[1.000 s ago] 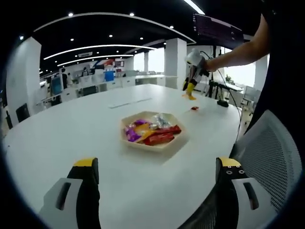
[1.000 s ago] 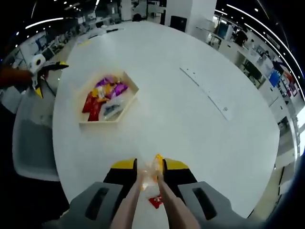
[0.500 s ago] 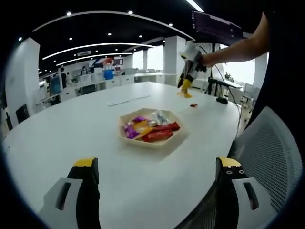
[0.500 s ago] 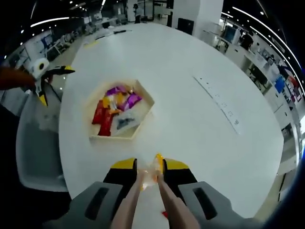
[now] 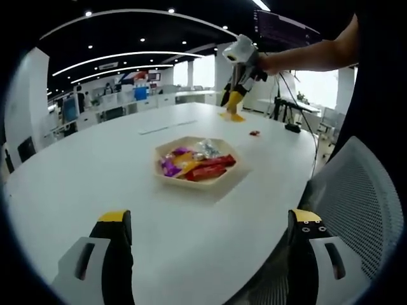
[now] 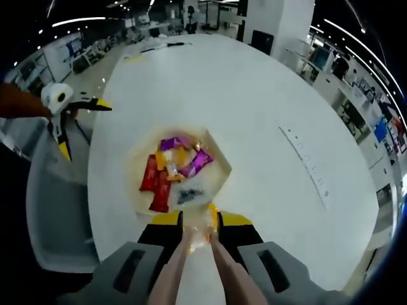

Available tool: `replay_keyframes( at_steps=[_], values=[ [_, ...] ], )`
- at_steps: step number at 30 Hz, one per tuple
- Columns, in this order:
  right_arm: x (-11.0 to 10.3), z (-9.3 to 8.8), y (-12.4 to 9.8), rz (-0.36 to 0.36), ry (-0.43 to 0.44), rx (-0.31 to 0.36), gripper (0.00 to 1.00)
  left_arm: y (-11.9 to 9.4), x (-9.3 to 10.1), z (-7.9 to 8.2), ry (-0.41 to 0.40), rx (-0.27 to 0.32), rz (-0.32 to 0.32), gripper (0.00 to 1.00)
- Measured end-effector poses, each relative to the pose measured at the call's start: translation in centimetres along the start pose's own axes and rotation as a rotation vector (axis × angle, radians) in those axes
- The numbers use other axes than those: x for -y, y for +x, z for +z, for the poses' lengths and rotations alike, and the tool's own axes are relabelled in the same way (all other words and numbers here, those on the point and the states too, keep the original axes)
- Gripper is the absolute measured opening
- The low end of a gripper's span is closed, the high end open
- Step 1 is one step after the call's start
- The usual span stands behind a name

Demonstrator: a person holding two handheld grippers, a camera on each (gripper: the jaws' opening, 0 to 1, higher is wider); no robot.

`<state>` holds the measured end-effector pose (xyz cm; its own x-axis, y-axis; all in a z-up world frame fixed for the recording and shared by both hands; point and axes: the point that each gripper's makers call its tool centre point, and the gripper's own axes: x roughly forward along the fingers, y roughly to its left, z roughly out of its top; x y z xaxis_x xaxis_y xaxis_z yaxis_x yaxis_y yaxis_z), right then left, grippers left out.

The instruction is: Place the target food into the container with the food tongs after gripping and lifting it, then release it inside without dropping or visibly crushing the food.

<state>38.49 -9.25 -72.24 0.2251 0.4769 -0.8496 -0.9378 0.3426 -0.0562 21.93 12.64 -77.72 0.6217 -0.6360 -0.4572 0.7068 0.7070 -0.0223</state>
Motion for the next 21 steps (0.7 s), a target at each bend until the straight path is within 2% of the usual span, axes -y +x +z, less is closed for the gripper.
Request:
replay_keyframes(
  at_steps=[2,11,21],
  values=[
    [-0.1,0.4,0.1,0.0,-0.009,-0.004,0.2,0.0,0.0,-0.2,0.01,-0.007,0.001,1.0],
    [-1.8,4.2,1.5,0.032,-0.046,0.001,0.2,0.0,-0.1,-0.3,-0.005,-0.012,0.006,1.0],
    [-2.9,6.7,3.0,0.052,-0.076,-0.002,0.2,0.1,-0.4,-0.2,-0.009,-0.004,0.013,1.0]
  ],
)
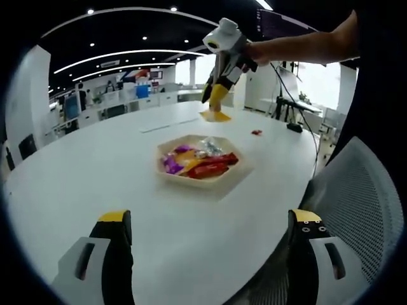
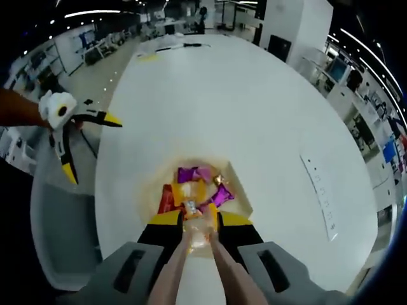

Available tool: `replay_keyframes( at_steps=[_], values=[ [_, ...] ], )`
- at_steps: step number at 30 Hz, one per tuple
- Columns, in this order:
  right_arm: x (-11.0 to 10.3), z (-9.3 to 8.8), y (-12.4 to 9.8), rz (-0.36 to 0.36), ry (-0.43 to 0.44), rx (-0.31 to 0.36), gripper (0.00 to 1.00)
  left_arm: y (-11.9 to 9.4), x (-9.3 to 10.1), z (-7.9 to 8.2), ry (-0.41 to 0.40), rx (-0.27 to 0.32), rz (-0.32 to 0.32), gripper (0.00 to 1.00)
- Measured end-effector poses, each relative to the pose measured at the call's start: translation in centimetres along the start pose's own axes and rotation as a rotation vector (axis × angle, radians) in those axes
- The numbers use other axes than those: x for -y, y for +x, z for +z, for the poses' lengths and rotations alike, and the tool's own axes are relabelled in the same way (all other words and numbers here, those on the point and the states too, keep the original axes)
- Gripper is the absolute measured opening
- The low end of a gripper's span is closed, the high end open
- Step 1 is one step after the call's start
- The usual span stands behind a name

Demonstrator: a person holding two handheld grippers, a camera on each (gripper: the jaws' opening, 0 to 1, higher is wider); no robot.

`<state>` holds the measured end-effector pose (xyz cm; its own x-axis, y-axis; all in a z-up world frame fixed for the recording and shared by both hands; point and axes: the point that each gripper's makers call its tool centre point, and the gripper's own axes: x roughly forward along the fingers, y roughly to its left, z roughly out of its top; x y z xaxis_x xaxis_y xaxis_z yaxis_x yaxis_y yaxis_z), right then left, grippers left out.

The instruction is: Place the target food into the container with the food tongs after gripping and lifting it, then release it inside without dropping or visibly crushing the food.

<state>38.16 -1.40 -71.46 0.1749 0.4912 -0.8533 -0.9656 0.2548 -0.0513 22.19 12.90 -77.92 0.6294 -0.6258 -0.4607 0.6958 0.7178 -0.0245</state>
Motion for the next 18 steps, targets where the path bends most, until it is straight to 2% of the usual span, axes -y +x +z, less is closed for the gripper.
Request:
replay_keyframes(
  at_steps=[6,14,16,18],
  values=[
    [-0.9,1.3,0.7,0.026,-0.007,0.013,0.2,-0.1,-0.1,0.0,-0.007,0.001,0.007,1.0],
    [-1.5,1.5,1.3,0.039,-0.018,0.008,0.22,-0.2,-0.3,0.2,-0.008,0.008,0.013,1.0],
    [-1.0,1.8,1.3,0.013,-0.045,0.028,0.24,-0.2,-0.3,0.3,-0.008,0.009,0.012,1.0],
    [-1.2,1.7,1.2,0.033,-0.02,0.03,0.25,-0.2,-0.2,0.2,-0.011,0.005,0.01,1.0]
  ],
)
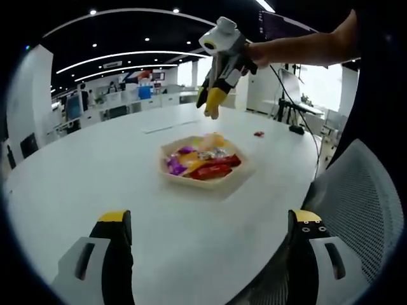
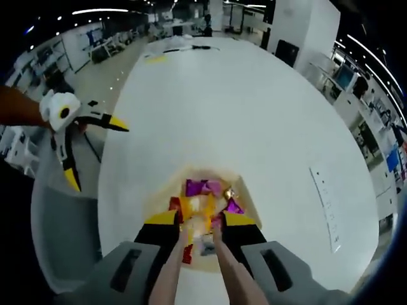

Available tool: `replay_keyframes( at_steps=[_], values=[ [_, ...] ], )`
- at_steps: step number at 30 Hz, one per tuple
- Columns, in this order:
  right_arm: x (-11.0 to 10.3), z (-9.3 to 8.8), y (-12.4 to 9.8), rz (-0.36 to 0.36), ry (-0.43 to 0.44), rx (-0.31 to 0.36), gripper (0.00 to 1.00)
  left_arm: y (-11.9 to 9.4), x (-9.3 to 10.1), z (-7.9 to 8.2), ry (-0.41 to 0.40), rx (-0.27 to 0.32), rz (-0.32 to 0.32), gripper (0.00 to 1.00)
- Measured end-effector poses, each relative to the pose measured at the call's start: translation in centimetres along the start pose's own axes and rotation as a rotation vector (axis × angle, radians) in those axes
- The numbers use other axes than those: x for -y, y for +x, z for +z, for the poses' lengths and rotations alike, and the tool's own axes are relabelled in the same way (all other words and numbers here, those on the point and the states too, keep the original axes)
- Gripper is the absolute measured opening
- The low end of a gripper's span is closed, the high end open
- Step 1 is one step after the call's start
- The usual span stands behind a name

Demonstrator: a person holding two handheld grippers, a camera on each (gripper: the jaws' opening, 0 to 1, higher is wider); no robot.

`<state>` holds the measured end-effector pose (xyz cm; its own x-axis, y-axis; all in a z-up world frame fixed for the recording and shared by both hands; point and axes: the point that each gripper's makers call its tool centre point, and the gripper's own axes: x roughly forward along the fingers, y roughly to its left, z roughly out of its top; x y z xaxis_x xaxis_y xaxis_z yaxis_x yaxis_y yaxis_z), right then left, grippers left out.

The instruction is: Place the target food into the container with the food tongs after gripping and lifting it, then release it inside without dropping or visibly crushing the food.

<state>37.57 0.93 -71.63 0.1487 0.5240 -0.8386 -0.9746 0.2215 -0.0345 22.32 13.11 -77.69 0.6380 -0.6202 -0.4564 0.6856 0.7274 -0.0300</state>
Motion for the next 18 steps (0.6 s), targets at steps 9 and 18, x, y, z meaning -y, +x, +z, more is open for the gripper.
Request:
replay_keyframes(
  at_steps=[9,18],
  values=[
    [0.5,-0.5,-0.6,-0.013,0.025,0.017,0.26,0.1,0.1,-0.3,0.006,-0.012,-0.009,1.0],
    [1.2,-2.0,-1.0,-0.031,0.019,0.009,0.26,-0.1,-0.1,-0.5,0.0,-0.016,0.0,1.0]
  ],
)
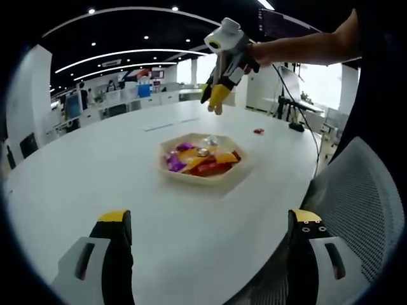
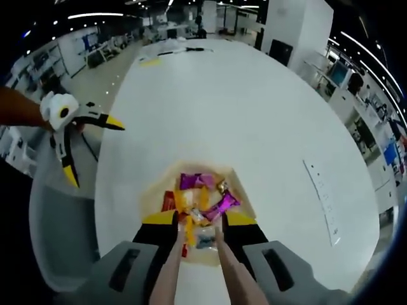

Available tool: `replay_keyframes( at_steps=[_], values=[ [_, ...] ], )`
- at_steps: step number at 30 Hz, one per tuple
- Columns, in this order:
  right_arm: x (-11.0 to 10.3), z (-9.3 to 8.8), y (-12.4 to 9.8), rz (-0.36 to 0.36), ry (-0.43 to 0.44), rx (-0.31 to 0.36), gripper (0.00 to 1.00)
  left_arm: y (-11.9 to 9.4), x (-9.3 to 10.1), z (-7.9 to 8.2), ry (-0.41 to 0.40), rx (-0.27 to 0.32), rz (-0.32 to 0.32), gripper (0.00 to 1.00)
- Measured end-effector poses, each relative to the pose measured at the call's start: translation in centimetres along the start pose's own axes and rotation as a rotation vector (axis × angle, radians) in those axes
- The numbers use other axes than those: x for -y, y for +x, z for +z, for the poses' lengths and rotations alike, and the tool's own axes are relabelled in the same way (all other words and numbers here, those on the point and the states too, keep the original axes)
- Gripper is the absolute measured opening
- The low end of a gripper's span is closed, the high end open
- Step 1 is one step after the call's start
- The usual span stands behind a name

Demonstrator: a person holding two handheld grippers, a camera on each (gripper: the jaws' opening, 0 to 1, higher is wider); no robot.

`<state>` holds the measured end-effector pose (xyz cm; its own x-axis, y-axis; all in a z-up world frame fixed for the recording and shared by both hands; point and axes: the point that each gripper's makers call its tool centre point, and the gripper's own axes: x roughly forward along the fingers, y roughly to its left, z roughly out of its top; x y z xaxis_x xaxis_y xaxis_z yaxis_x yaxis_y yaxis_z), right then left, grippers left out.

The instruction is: Place the target food into the container with the food tongs after gripping and lifting it, then release it inside without dropping or visibly crushing the food.

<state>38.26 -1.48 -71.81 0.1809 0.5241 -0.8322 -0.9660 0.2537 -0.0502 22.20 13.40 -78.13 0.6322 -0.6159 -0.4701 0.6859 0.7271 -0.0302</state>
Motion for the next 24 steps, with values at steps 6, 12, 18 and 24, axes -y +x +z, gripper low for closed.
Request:
replay_keyframes(
  at_steps=[6,12,18,24],
  values=[
    [1.1,-1.5,-1.0,-0.013,0.021,0.01,0.27,0.0,0.0,-0.1,0.001,-0.004,0.0,1.0],
    [2.5,-4.6,-2.2,-0.004,0.071,0.02,0.27,0.1,-0.1,0.0,0.005,-0.003,0.0,1.0],
    [5.3,-10.2,-4.3,-0.075,0.115,-0.023,0.27,0.1,-0.2,0.1,0.009,-0.002,0.0,1.0],
    [7.0,-15.6,-6.8,-0.12,0.173,-0.068,0.27,0.2,-0.3,0.3,0.011,0.002,0.008,1.0]
  ],
)
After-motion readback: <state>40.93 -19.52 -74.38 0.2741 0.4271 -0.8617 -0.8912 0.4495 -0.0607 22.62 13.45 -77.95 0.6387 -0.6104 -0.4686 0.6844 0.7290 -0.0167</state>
